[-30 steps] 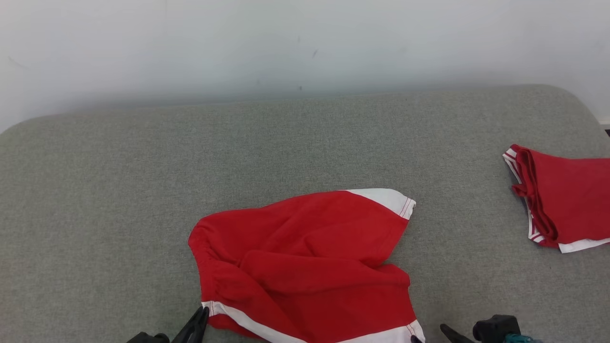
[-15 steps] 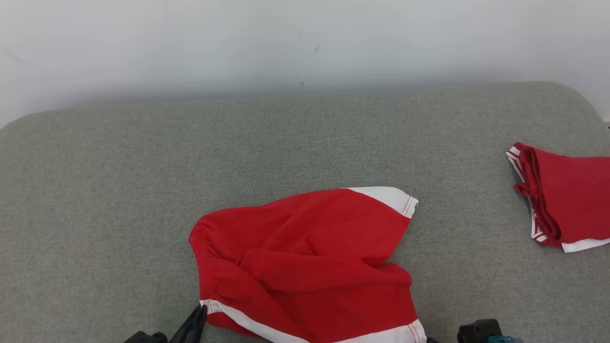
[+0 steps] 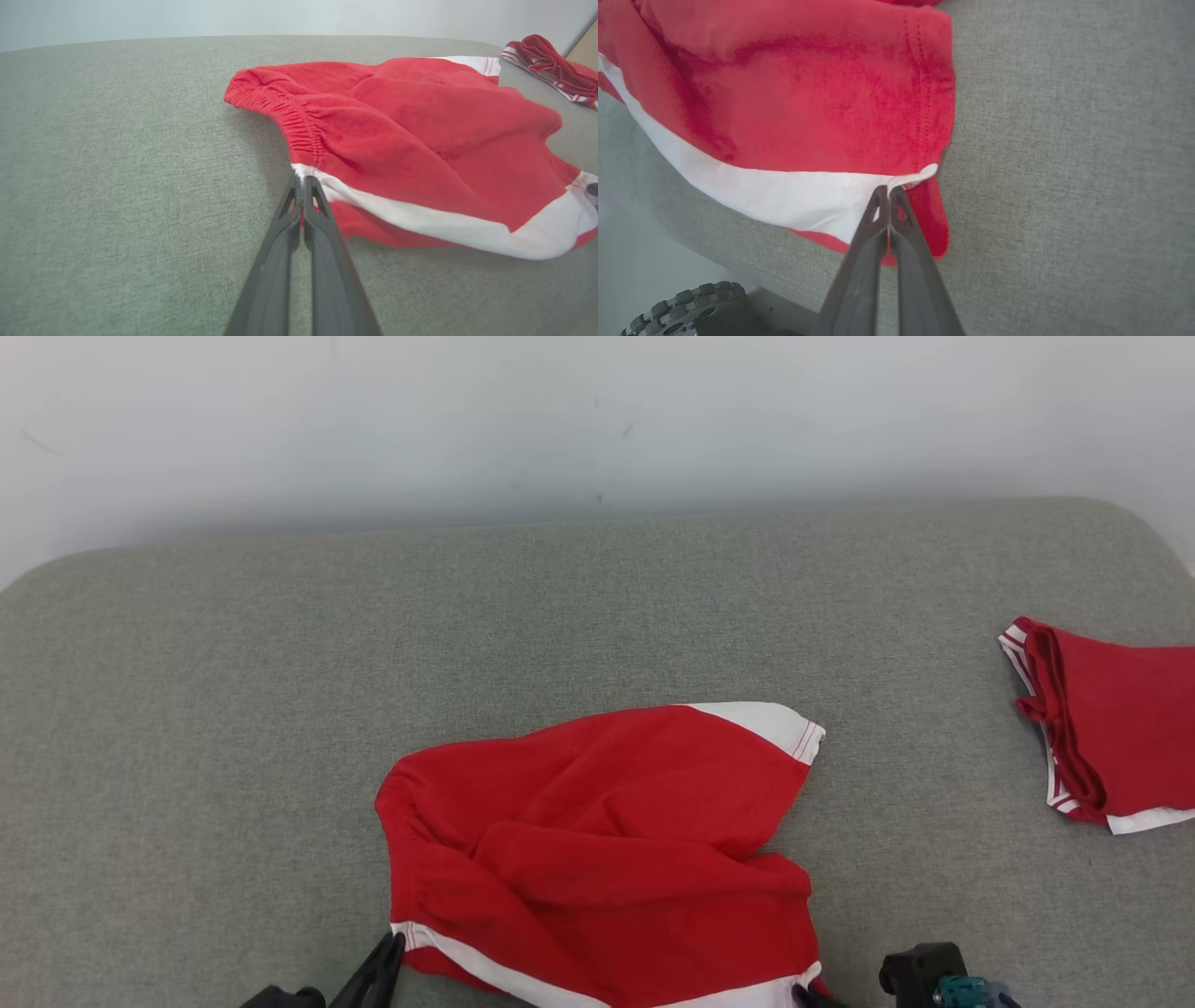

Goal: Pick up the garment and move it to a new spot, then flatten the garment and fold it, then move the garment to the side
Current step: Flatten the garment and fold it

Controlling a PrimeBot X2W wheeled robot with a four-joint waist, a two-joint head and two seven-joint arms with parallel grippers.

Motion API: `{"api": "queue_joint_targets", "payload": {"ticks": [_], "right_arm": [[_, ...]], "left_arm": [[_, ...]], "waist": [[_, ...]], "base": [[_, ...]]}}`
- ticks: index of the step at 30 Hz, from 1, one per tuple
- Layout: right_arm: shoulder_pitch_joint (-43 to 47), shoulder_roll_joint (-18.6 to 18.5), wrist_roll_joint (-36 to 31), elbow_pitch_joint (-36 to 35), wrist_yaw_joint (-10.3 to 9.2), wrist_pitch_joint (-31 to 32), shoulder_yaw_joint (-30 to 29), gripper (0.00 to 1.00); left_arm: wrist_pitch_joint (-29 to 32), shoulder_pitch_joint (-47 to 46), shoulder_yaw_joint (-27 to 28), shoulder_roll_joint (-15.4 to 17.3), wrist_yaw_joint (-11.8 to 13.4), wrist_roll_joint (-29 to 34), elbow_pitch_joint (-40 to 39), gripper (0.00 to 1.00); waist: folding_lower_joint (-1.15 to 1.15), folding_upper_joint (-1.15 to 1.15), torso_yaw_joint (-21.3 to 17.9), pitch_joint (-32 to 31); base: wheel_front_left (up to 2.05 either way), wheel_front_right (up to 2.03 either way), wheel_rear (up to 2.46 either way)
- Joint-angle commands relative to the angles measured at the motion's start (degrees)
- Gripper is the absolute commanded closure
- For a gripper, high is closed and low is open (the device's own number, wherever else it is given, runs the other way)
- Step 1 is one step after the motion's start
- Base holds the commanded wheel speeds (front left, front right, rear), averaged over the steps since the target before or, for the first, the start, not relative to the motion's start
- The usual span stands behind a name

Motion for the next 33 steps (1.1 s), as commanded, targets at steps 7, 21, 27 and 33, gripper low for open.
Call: {"api": "queue_joint_targets", "payload": {"ticks": [7, 21, 27, 33], "right_arm": [[-1.85, -0.13, 0.51, -2.84, -0.16, -5.32, -2.15, 1.00], [-9.32, -3.91, 0.22, -13.31, -0.16, -15.14, -6.44, 1.00], [-18.67, -7.54, 0.03, -14.28, -0.16, -14.36, -4.35, 1.00], [-32.63, -11.34, 1.80, -11.00, -0.16, -14.25, 1.53, 1.00]], "left_arm": [[-0.16, 1.08, 6.19, -2.71, -0.56, -3.51, -4.40, 1.00], [-0.16, -5.07, 9.08, -3.81, -0.93, -13.16, -19.37, 1.00], [0.11, -15.33, 5.42, -1.18, -0.94, -18.64, -19.44, 1.00], [2.08, -27.18, 3.06, 1.08, -0.94, -20.34, -15.58, 1.00]], "waist": [[0.00, 0.00, -0.23, -0.55], [0.00, 0.00, -1.40, -0.16], [0.00, 0.00, -2.78, 1.80], [0.00, 0.00, -4.50, 6.02]], "base": [[0.00, 0.00, 0.00], [0.00, 0.00, 0.00], [0.00, 0.00, 0.00], [0.00, 0.00, 0.00]]}}
